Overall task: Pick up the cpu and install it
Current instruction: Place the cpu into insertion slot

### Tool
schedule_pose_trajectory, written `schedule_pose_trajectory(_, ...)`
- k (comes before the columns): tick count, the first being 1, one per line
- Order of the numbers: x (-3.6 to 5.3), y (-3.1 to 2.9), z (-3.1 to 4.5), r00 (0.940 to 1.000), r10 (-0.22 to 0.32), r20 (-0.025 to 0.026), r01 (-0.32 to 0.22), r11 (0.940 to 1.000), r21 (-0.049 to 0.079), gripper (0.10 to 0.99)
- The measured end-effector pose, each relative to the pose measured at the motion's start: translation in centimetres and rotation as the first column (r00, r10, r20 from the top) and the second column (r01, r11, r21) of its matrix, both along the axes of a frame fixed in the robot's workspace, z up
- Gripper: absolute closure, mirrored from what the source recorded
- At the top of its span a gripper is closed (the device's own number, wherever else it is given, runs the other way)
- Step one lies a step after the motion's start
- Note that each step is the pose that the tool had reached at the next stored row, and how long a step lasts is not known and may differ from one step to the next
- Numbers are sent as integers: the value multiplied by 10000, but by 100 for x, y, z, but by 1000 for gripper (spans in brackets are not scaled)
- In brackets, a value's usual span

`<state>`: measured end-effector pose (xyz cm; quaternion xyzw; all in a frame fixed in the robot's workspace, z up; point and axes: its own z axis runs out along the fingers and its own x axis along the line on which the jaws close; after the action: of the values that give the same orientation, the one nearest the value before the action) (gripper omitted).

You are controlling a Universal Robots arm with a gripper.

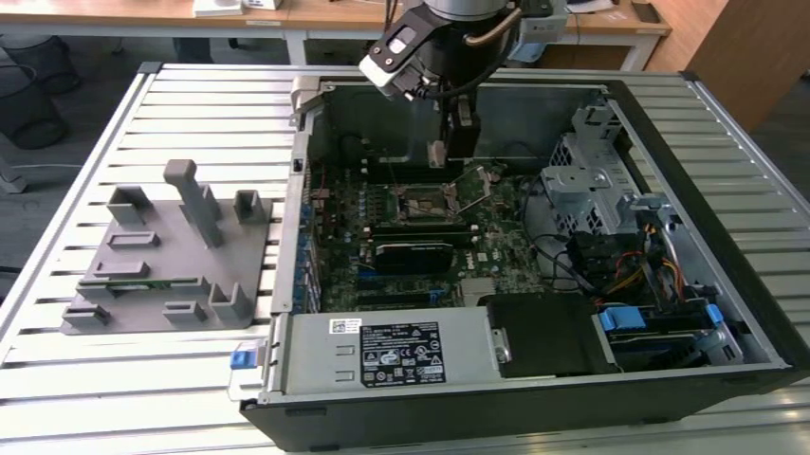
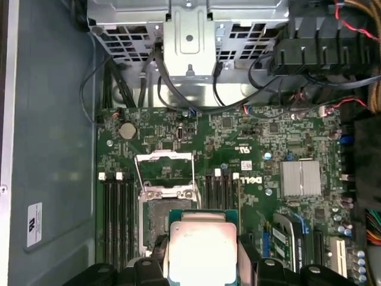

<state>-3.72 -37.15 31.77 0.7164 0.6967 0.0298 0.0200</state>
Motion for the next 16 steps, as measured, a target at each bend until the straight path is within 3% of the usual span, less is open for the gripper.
schedule_pose_trajectory(6,-3,9,-89,10000,43,4,-43,10000,2,545)
schedule_pose_trajectory(16,-19,42,-175,10000,99,4,-99,10000,-1,545)
